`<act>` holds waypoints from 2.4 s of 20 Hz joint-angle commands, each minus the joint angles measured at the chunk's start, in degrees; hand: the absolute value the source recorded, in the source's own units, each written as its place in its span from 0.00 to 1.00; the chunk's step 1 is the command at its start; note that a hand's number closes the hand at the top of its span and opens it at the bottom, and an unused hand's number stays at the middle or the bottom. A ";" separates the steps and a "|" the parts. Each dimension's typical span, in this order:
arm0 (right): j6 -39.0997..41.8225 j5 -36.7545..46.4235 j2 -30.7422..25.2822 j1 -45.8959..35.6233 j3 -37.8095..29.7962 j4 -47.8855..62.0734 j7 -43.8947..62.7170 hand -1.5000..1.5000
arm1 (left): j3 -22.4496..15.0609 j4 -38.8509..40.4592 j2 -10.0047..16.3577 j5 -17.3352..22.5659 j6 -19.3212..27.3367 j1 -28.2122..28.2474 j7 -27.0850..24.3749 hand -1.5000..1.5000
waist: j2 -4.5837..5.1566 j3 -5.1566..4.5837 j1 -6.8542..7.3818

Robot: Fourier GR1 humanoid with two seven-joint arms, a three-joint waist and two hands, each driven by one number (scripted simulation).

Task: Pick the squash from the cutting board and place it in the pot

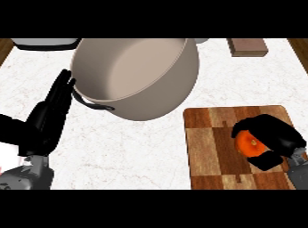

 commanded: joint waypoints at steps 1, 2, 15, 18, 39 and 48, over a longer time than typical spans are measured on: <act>-3.23 3.40 2.67 0.34 1.84 0.88 -2.59 1.00 | 0.86 5.85 -0.61 0.29 -0.45 -3.43 2.87 0.50 | 0.73 -0.49 -0.31; -3.20 3.69 2.88 -2.27 1.04 3.91 -3.54 1.00 | -0.97 2.97 -0.96 -0.84 -1.57 4.66 -2.03 0.50 | 0.72 -0.50 0.29; 13.15 9.87 11.16 -22.58 -1.29 3.27 22.50 1.00 | -1.94 2.95 -2.84 -2.86 -0.44 0.04 2.20 0.50 | 0.88 -0.77 2.09; 12.94 12.82 13.24 -30.35 -2.82 6.05 26.55 1.00 | -0.43 3.10 -2.01 -0.97 -2.20 0.10 1.78 0.50 | 0.90 -0.62 1.64; 14.10 5.49 30.68 -65.15 -13.72 3.22 31.27 1.00 | 0.45 2.45 -3.18 -2.52 -0.74 -2.73 5.58 0.50 | 0.66 -0.55 0.46; 1.74 8.30 33.36 -74.29 -14.36 26.46 30.44 1.00 | 0.28 3.70 -4.02 -2.73 -2.27 -0.89 1.98 0.50 | 1.09 -0.61 1.24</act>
